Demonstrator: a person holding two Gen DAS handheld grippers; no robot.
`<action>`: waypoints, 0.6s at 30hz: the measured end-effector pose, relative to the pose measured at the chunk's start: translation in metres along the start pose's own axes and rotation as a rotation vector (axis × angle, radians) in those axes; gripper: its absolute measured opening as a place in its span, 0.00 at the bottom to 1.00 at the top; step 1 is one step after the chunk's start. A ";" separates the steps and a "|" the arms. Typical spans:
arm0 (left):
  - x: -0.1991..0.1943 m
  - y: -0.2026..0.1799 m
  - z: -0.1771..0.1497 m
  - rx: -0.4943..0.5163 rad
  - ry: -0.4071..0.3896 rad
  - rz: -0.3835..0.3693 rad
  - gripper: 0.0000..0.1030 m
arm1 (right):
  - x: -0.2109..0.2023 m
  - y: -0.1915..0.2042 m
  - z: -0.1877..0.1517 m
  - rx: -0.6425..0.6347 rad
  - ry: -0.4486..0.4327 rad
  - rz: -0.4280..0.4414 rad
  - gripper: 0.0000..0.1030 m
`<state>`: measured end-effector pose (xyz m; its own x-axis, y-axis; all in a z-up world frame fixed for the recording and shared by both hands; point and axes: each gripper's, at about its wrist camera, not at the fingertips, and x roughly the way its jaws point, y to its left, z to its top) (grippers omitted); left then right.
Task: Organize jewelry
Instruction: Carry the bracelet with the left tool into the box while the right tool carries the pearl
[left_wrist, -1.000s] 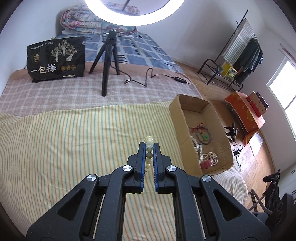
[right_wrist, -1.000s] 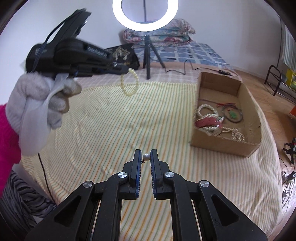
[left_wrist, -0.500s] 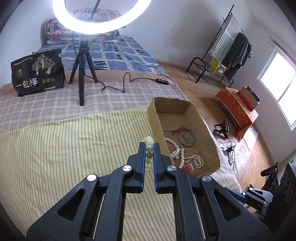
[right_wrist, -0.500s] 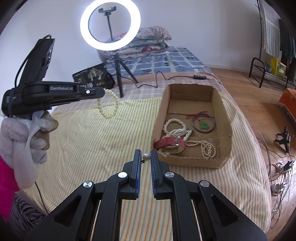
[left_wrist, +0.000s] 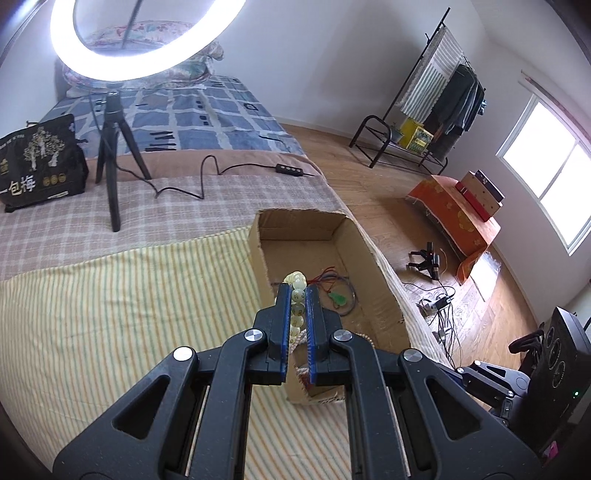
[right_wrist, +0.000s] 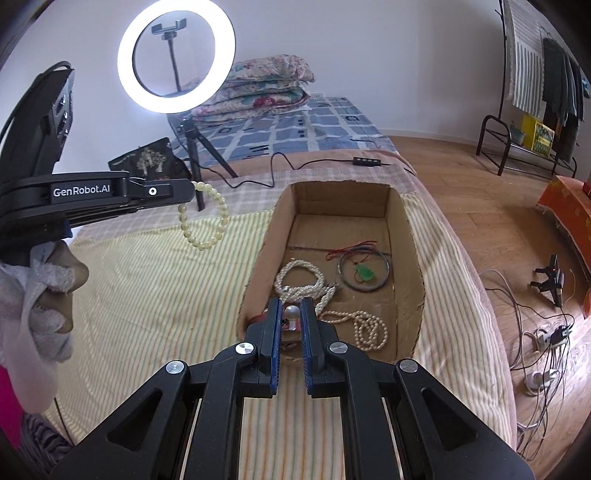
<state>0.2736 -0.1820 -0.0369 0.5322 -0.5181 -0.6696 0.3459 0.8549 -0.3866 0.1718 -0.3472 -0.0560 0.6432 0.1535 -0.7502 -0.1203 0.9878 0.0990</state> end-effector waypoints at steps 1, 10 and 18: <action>0.004 -0.003 0.001 0.006 0.001 0.000 0.05 | 0.003 -0.003 0.001 0.001 0.004 -0.001 0.08; 0.038 -0.018 0.015 0.017 0.006 -0.026 0.05 | 0.023 -0.020 0.006 0.029 0.036 0.006 0.08; 0.070 -0.023 0.021 0.031 0.016 -0.023 0.05 | 0.042 -0.028 0.006 0.033 0.064 0.010 0.08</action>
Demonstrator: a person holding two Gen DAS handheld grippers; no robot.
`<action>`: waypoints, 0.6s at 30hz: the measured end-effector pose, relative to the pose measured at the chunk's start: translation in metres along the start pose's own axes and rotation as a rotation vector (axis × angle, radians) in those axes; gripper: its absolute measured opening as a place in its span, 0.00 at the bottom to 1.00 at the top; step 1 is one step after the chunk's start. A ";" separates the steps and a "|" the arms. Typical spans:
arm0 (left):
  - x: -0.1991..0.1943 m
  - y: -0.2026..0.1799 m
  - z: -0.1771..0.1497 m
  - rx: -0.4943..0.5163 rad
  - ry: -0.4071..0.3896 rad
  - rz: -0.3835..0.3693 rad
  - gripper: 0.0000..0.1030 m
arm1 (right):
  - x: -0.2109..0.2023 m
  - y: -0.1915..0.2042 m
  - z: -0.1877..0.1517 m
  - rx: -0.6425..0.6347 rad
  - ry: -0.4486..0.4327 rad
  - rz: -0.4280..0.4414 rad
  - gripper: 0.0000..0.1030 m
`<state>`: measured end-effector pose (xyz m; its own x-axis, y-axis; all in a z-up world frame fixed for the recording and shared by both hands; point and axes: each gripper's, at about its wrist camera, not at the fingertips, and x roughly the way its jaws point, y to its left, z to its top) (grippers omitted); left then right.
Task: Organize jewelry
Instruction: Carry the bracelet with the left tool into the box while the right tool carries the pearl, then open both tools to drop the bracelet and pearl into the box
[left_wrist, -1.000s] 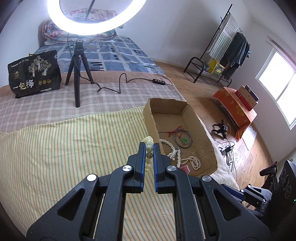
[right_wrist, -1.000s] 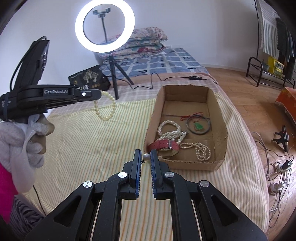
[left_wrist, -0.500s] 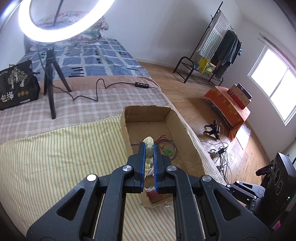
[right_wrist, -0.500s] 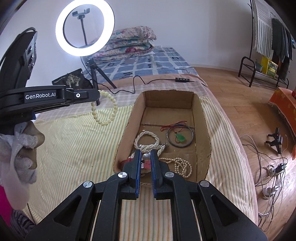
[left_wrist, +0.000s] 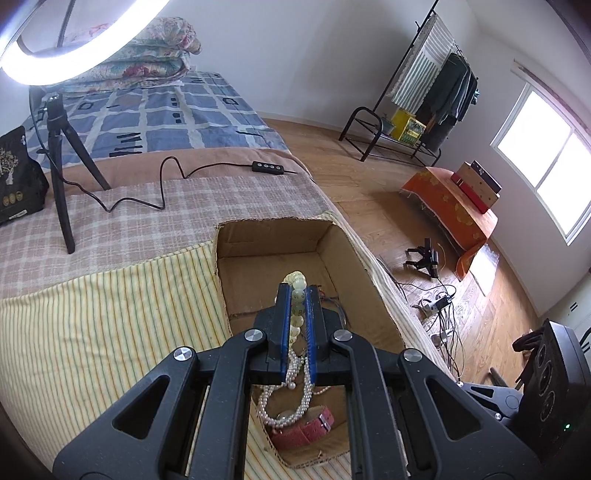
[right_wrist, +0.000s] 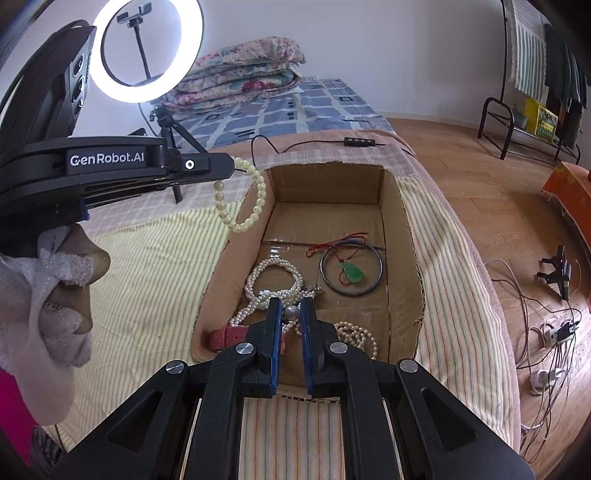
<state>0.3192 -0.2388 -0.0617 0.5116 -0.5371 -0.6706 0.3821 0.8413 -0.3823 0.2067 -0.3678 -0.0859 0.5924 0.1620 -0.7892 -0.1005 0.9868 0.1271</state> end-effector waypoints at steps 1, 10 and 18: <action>0.003 -0.001 0.000 0.004 -0.001 0.003 0.05 | 0.002 -0.002 0.000 0.008 0.006 0.002 0.08; 0.022 -0.006 0.002 0.034 -0.003 0.026 0.05 | 0.014 -0.012 -0.001 0.032 0.033 0.006 0.08; 0.025 -0.014 0.001 0.054 -0.010 0.042 0.05 | 0.018 -0.015 -0.001 0.030 0.033 -0.001 0.08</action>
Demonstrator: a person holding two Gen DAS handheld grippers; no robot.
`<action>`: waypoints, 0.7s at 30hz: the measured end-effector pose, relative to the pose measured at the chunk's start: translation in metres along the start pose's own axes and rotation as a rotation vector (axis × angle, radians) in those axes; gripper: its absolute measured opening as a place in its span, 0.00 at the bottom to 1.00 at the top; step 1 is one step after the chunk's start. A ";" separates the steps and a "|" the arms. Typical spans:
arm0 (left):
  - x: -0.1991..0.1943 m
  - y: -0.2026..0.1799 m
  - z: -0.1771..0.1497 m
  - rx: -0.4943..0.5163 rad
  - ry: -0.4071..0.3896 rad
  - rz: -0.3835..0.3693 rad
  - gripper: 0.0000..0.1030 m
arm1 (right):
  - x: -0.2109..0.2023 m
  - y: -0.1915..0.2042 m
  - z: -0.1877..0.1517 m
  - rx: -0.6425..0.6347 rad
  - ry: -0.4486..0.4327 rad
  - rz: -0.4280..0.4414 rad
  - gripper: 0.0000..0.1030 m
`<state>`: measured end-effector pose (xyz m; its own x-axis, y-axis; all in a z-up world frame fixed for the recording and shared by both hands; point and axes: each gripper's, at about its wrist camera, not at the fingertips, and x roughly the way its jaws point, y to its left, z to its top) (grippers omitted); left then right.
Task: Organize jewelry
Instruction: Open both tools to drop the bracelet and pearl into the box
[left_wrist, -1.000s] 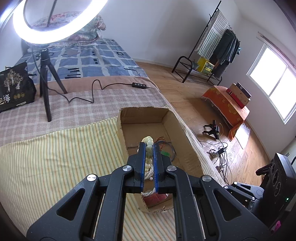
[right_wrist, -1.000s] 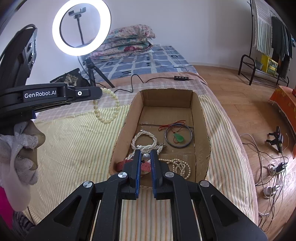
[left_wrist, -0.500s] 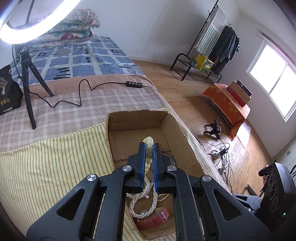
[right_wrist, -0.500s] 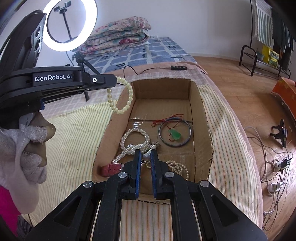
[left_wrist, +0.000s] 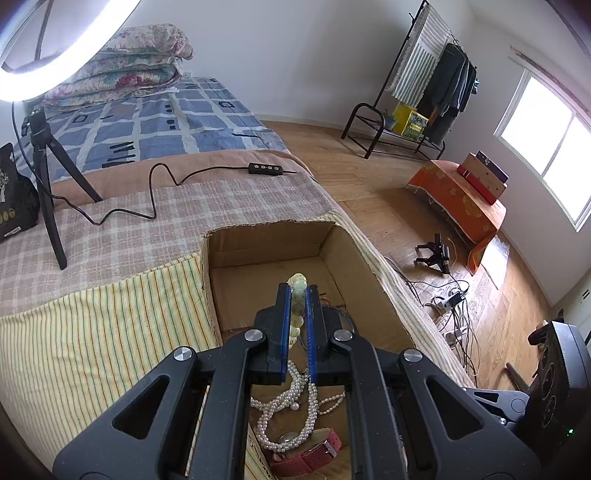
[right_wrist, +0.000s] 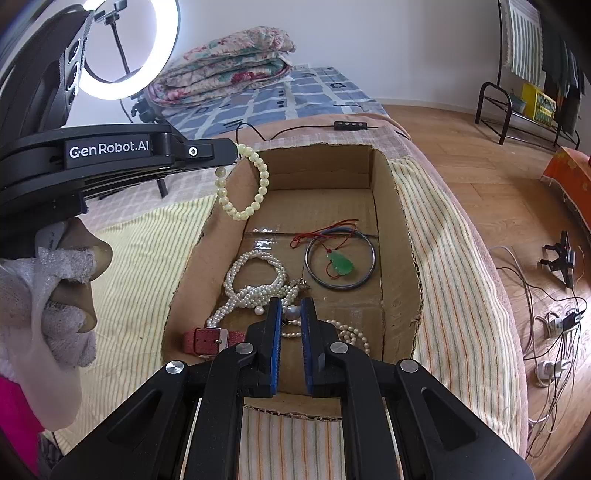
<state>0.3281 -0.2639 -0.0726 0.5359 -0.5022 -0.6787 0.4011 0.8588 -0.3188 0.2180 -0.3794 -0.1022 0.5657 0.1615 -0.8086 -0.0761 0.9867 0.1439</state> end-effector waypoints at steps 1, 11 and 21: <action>0.000 -0.001 0.000 0.001 -0.001 0.004 0.05 | 0.000 0.000 0.000 -0.001 0.001 -0.002 0.08; -0.004 0.000 0.003 0.001 -0.018 0.020 0.09 | 0.001 0.002 -0.002 -0.014 -0.007 -0.021 0.46; -0.020 0.004 0.005 0.003 -0.053 0.061 0.51 | -0.005 0.011 -0.002 -0.050 -0.024 -0.077 0.57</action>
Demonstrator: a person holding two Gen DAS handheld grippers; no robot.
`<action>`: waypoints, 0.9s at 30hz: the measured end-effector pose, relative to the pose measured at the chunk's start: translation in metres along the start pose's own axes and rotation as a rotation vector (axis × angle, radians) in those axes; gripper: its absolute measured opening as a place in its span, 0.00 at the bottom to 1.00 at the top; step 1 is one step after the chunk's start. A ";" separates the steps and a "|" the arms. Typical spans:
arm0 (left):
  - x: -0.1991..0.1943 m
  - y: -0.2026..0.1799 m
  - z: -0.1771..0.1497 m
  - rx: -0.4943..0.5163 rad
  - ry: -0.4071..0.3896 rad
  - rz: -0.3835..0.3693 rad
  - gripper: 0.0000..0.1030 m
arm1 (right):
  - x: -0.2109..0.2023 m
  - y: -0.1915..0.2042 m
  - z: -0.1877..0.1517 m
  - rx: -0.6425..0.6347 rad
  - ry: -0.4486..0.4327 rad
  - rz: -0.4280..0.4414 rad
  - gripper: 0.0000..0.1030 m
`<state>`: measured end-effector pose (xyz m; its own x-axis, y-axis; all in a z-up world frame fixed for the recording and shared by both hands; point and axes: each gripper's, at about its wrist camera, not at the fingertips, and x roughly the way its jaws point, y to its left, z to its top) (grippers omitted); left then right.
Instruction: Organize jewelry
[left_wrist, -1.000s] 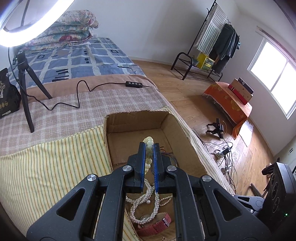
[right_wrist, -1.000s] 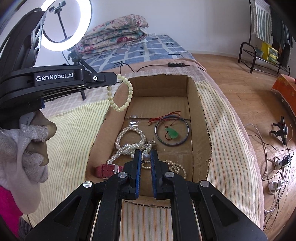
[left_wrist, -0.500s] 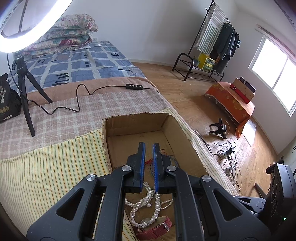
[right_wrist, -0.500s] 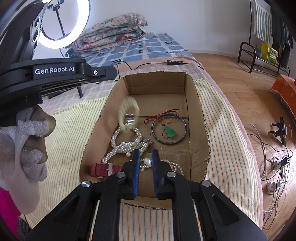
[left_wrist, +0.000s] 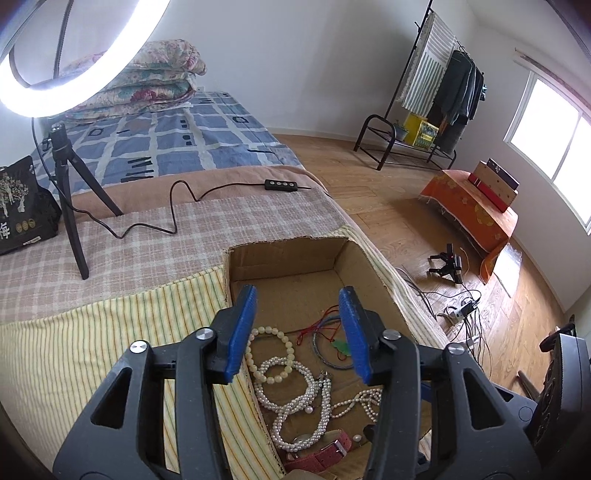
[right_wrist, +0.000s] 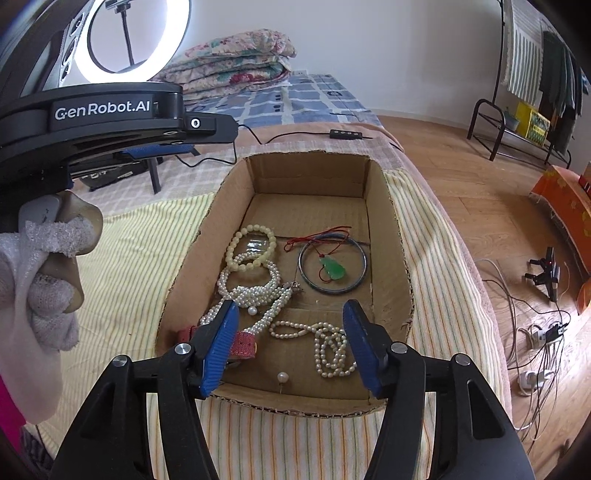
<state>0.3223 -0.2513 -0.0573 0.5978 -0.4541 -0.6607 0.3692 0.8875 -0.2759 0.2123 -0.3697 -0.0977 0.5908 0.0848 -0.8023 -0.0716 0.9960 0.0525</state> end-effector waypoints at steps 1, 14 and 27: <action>-0.003 0.001 0.000 0.001 -0.005 0.006 0.52 | -0.002 0.000 0.000 0.001 -0.004 -0.005 0.58; -0.055 0.000 -0.001 0.053 -0.055 0.062 0.53 | -0.043 0.009 0.004 -0.021 -0.084 -0.058 0.61; -0.139 0.007 -0.009 0.072 -0.157 0.101 0.62 | -0.098 0.028 0.007 -0.025 -0.204 -0.123 0.72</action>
<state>0.2353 -0.1812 0.0263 0.7357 -0.3749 -0.5641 0.3484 0.9237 -0.1595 0.1577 -0.3504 -0.0133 0.7464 -0.0308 -0.6648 -0.0078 0.9985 -0.0550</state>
